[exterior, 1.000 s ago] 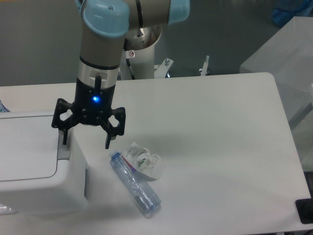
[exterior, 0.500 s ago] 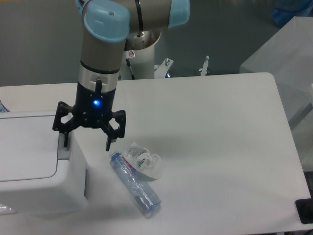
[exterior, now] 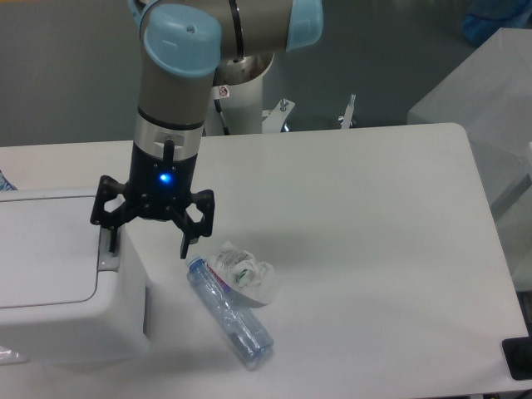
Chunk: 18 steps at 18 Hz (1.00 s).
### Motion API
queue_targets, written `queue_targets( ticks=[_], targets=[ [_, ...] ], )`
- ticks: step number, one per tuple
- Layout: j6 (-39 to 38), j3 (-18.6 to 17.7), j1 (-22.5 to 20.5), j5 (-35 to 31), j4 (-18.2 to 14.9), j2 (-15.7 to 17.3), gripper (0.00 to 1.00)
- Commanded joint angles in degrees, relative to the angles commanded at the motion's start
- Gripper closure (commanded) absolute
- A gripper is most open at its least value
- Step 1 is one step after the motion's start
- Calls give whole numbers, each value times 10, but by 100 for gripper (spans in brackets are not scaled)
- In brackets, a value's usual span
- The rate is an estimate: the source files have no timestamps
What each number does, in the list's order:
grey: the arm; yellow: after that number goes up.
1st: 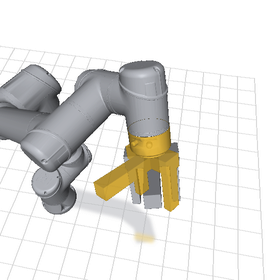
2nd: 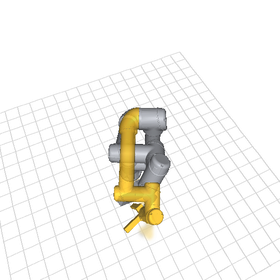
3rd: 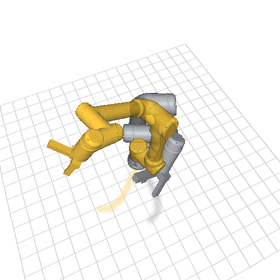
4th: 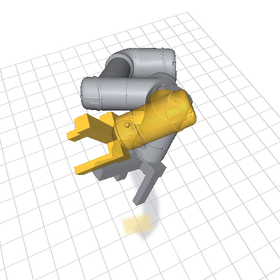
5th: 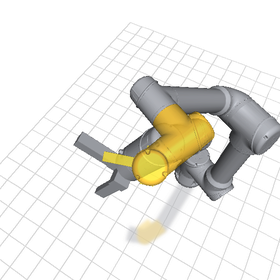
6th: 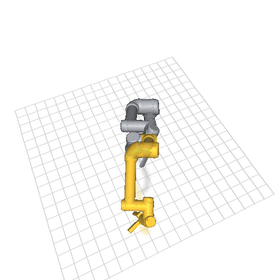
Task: Open the trash can
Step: 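Press the gripper finger down on the bin lid edge, then hold the gripper at the bin as the lid swings open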
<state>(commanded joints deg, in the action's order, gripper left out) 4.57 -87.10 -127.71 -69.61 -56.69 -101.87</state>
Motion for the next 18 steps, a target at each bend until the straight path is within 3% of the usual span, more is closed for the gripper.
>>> queue_targets(
  ticks=[14,18],
  targets=[
    [0,0,0,0,0,-1,0],
    [6,30,-1,-1,0,-2,0]
  ],
)
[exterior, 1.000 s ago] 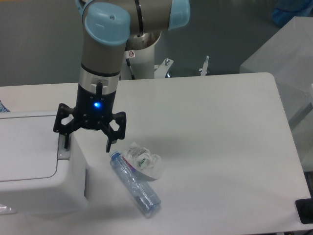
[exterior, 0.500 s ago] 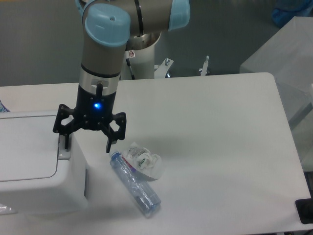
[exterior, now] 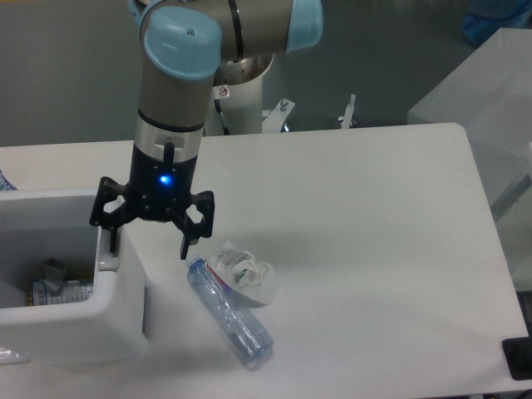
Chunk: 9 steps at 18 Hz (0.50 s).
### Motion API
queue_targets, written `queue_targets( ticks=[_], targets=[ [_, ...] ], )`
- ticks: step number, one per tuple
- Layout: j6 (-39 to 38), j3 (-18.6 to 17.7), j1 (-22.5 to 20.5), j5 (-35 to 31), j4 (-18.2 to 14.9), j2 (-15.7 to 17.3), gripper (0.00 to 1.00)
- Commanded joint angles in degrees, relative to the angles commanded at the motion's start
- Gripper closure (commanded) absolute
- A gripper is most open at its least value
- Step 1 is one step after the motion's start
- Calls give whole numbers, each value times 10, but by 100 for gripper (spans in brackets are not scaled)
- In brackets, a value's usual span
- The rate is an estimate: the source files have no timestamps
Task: Open the trash can
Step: 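Hold the gripper at the bin as the lid swings open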
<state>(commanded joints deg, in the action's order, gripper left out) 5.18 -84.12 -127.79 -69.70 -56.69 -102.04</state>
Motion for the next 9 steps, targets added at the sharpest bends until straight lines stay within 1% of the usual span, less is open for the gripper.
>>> queue_targets(
  ticks=[3,4,7,9],
  targets=[
    [4,41,0,-10,2,-11,0],
    [11,49,-1,-19,2,-12,0],
    [81,52,-5,-93,-3,-9,0],
    [105,52,-8,-134,-4,-9,0]
  ],
)
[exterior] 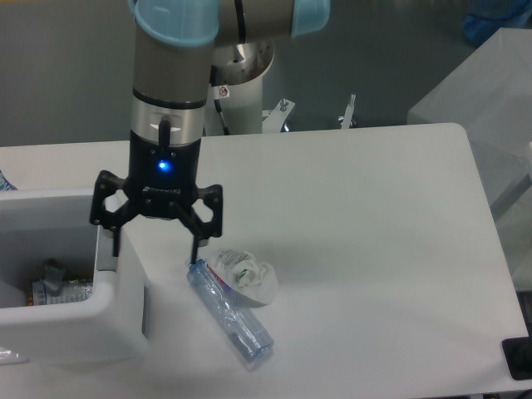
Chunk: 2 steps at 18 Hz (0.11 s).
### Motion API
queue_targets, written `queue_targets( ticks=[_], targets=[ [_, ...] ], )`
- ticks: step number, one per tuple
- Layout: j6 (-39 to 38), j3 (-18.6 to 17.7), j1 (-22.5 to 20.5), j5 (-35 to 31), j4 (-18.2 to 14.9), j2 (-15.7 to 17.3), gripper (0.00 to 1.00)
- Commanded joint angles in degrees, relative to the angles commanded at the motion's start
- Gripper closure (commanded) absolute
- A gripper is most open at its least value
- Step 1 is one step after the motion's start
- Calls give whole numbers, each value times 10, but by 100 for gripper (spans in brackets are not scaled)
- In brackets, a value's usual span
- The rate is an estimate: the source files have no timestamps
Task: Open the trash can
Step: 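Hold the gripper at the bin as the lid swings open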
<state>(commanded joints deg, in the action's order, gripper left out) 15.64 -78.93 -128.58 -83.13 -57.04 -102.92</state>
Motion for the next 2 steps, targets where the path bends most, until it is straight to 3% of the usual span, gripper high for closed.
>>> queue_targets(
  ticks=[2],
  targets=[
    [7,0,-13,-19,-3,1,0]
  ],
)
